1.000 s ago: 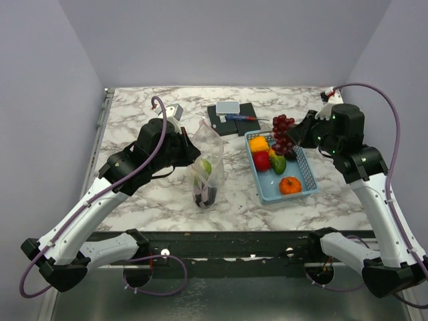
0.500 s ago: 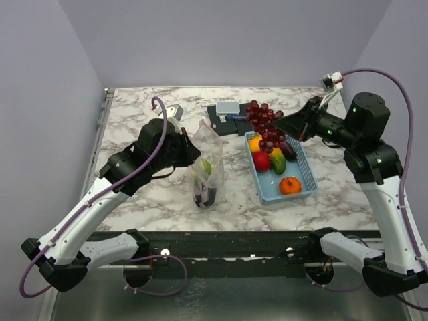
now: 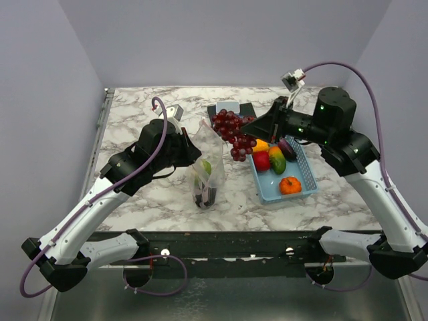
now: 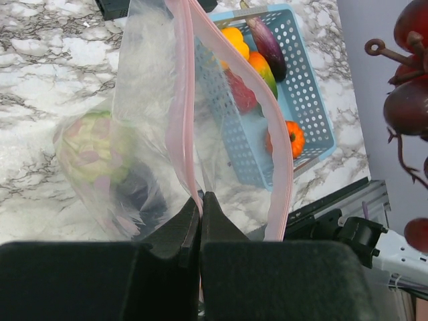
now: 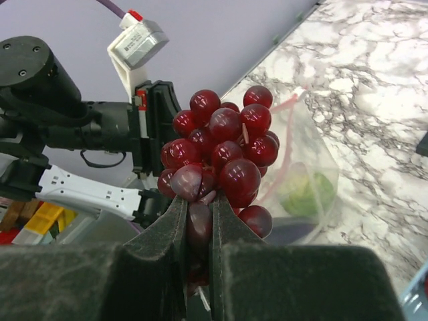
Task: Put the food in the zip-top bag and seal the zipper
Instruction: Place the fake fruit in the zipper food storage bag.
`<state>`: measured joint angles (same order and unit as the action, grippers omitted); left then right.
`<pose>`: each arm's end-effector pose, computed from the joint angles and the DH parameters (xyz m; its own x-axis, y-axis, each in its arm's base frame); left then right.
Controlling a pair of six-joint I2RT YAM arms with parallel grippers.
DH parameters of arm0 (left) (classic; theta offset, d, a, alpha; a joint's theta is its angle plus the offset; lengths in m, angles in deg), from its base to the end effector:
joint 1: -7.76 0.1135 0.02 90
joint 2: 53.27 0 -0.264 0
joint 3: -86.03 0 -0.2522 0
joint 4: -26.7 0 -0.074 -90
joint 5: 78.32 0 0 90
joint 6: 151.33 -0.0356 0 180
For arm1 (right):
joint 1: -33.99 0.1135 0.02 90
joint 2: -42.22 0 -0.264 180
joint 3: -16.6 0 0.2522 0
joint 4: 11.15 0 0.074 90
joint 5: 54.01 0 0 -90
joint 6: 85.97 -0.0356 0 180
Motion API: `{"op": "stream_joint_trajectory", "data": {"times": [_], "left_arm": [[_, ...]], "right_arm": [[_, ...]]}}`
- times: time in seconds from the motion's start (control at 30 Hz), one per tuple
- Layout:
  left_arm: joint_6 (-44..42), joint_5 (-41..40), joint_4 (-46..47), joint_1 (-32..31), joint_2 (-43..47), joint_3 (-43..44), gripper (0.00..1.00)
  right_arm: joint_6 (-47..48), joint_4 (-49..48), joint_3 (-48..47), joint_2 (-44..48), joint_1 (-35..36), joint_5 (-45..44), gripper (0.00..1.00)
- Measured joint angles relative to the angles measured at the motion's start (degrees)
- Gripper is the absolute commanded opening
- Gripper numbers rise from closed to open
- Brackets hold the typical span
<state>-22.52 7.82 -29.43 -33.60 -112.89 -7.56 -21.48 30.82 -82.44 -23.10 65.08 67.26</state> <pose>0.1570 -0.1350 0.4013 -0.6722 -0.2414 -0.6999 0.2489 0.8167 -0.5206 0.1813 0.1309 0.4784 -0.4904 0.1341 -0.8611 -0.7424 0.4531 0.4934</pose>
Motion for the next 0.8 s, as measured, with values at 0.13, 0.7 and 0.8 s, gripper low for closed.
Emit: {"op": "stream_joint_trajectory", "data": {"times": [0.13, 0.7, 0.8], "left_arm": [[0.1, 0.0, 0.1, 0.0, 0.0, 0.0, 0.00], [1.1, 0.0, 0.3, 0.0, 1.5, -1.1, 0.00], [1.2, -0.1, 0.3, 0.0, 1.6, -1.2, 0.00]], "right_arm": [[0.1, -0.2, -2.8, -3.0, 6.5, -5.7, 0.01], [1.6, 0.3, -6.6, -13.5, 24.8, -35.3, 0.01], [1.8, 0.3, -6.4, -13.9, 27.1, -40.1, 0.01]]}}
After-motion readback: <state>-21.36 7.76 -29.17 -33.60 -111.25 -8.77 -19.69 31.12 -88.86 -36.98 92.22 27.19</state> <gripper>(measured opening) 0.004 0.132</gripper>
